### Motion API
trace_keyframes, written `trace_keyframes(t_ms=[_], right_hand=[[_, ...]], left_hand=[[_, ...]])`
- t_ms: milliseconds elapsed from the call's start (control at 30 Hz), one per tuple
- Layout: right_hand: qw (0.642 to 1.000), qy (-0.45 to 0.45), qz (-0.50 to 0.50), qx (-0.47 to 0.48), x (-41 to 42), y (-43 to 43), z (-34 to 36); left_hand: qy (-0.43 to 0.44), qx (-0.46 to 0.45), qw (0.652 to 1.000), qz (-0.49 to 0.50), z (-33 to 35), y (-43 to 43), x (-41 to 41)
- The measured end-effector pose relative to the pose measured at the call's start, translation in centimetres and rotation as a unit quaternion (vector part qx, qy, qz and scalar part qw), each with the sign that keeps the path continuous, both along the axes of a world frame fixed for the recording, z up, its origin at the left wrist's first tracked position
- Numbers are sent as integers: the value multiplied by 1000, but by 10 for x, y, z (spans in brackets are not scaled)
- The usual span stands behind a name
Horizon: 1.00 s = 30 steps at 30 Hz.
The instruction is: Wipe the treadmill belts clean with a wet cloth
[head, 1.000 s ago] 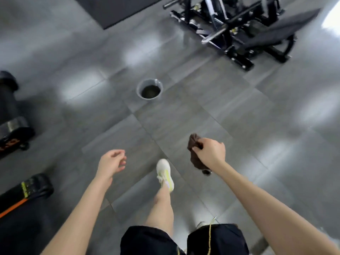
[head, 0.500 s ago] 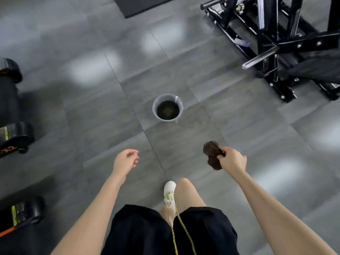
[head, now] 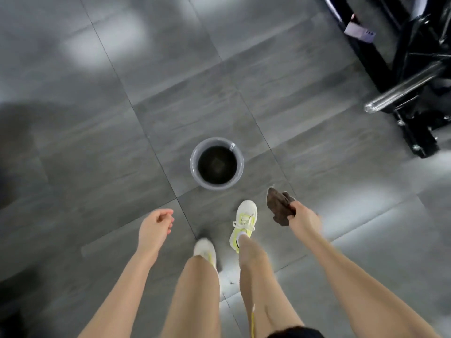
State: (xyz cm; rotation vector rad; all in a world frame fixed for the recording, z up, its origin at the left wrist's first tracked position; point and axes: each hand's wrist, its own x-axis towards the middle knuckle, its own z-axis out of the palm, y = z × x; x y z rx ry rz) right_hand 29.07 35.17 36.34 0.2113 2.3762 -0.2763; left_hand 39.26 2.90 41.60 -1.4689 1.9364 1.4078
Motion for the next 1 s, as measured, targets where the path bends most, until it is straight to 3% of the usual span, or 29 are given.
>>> trace_keyframes(t_ms=[267,433,567,767,1000], right_hand=[[998,-33,-48,-11,-88,-67,-203],[999,18,-29,-40,-101,-100,-316],[995,65,16,-72,-99,-131,-377],[996,66,53,-3,-103,-163,-411],[997,34,72,15,-109,-160,-355]], left_hand=[[-44,-6,999,-29,-206,-26,-108],[-67,-18,997,-43,-351,-37,-150],[-93,-18,995,-29,-420,-51,-165],[-119,53,991,-35,-469,-69,-170],[-125,25,991,-45,-423,-78,-180]])
